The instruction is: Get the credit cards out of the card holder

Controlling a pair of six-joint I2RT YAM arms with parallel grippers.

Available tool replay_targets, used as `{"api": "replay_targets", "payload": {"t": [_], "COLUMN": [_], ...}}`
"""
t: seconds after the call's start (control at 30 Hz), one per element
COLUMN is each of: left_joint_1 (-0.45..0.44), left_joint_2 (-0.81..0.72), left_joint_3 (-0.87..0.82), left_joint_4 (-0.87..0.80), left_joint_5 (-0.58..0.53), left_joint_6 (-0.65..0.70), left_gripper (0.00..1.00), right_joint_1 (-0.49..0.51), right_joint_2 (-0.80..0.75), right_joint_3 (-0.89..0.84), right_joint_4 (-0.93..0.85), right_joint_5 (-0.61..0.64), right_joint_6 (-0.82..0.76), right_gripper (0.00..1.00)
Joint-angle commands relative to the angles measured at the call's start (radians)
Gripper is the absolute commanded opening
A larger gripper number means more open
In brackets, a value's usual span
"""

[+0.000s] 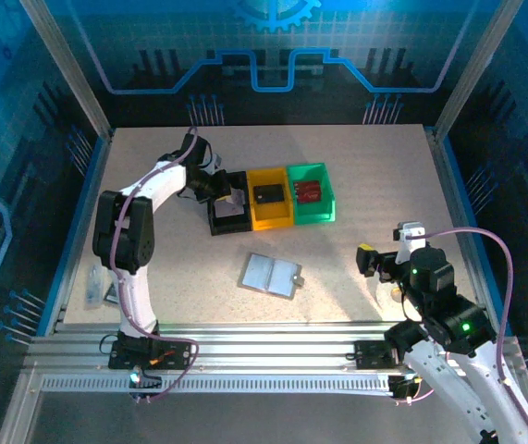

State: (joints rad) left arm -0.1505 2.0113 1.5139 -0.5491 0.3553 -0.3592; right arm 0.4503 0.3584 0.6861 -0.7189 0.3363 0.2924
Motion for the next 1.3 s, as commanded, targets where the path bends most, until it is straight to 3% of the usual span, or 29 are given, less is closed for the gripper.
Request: {"api": "replay_targets", "payload": {"t": [0.0, 0.93, 1.27], "left_joint_1": [0.011, 0.011, 0.011], "left_joint_2": [0.024, 0.087, 0.097], "left_joint_3": [0.043, 0.092, 0.116], "left_joint_4": [-0.027, -0.035, -0.056], "left_joint_5": [0.014, 0.031, 0.022], "left_joint_6": [0.005, -0.015, -0.011], "left_gripper": [0.0, 0.0, 0.09], "right_joint_1": [0.015, 0.016, 0.017], "right_joint_2": [-0.001, -0.003, -0.004], "right_joint_3": [-0.007, -0.011, -0.013], "right_joint_4": [0.021, 0.029, 0.03], "right_joint_5": [-0.002, -0.017, -0.021], "right_joint_6": [-0.019, -0.022, -0.022], "right_gripper": [1.0, 1.0, 1.0]}}
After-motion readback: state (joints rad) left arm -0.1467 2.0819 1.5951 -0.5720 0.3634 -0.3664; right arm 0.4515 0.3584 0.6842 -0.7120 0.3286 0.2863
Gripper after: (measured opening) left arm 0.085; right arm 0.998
